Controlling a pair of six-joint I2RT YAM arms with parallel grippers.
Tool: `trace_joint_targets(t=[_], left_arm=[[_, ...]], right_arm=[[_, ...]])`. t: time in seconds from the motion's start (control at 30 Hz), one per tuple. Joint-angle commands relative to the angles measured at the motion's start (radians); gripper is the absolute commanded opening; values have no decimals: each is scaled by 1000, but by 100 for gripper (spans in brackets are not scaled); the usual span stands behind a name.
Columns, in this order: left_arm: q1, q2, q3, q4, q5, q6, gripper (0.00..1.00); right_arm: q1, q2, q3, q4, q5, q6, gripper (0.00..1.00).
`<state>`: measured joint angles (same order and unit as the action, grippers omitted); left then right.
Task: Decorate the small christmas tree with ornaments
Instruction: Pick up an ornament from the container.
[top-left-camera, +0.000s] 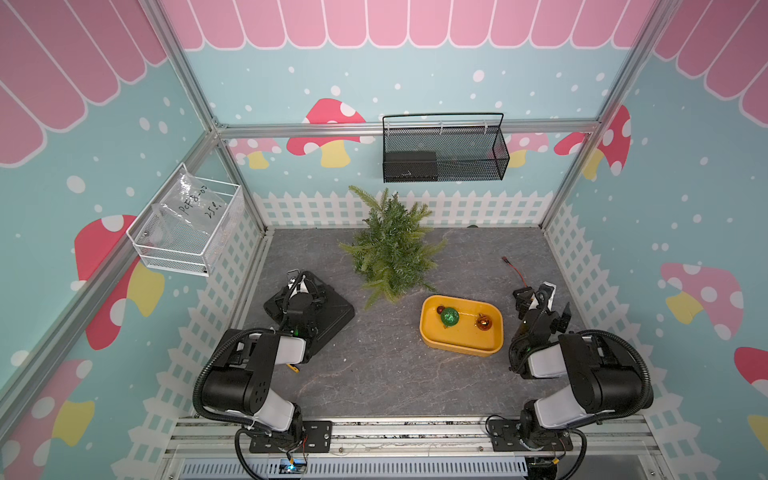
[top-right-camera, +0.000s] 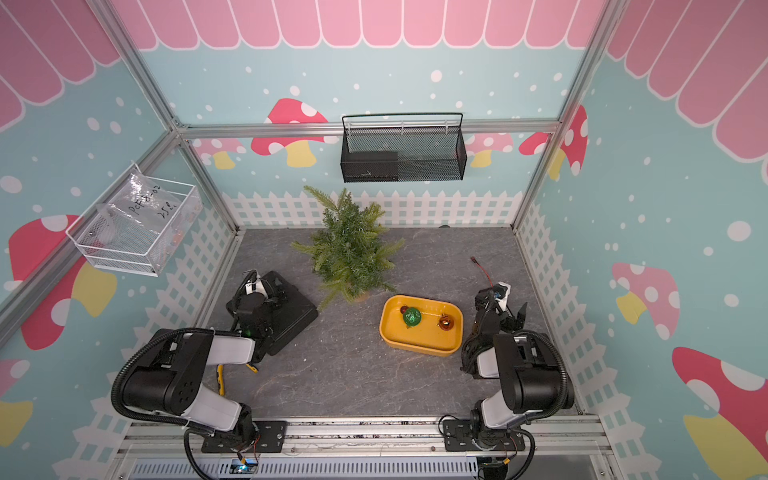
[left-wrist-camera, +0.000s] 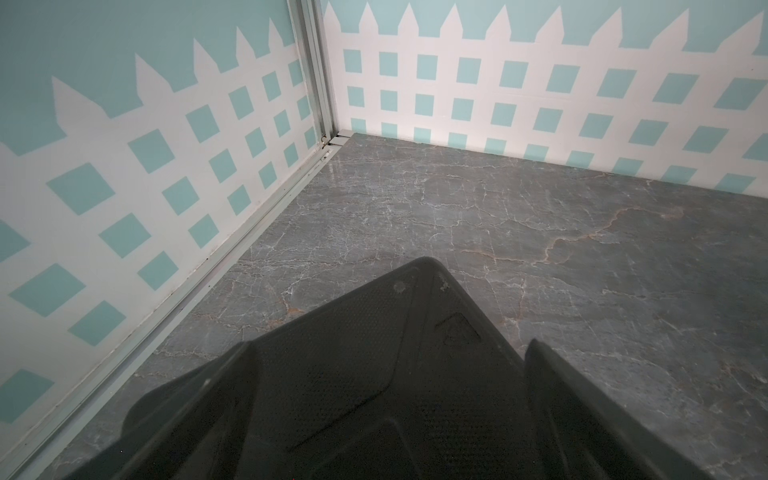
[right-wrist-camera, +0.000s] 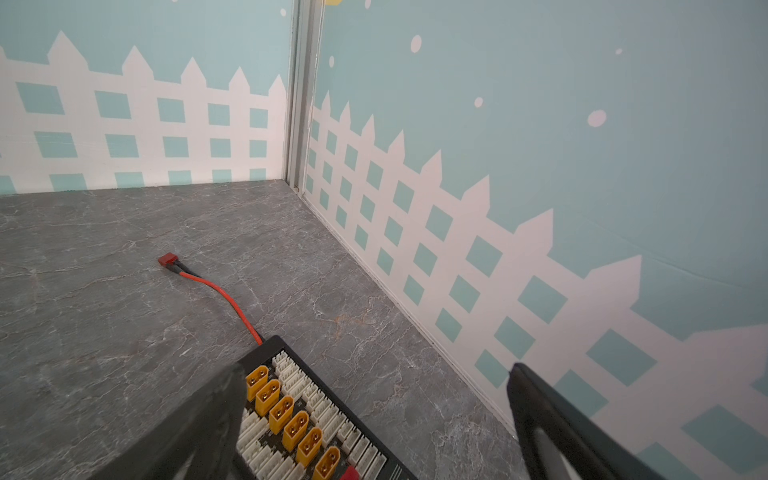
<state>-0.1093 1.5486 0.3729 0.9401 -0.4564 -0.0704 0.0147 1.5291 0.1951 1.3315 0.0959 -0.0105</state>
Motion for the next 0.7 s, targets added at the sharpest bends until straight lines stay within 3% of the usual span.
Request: trace_joint_targets(t=[0.0, 0.57, 0.67], left_arm=[[-4, 2, -6, 20, -5, 24, 100], [-3, 2, -5, 19, -5, 23, 100], [-3, -1, -10, 25, -5, 24, 100]], right_arm=[[-1, 4, 8, -9, -10, -2, 99], [-10, 0, 6, -7, -25, 0, 99], [-10, -80, -2, -41, 5, 9, 99]])
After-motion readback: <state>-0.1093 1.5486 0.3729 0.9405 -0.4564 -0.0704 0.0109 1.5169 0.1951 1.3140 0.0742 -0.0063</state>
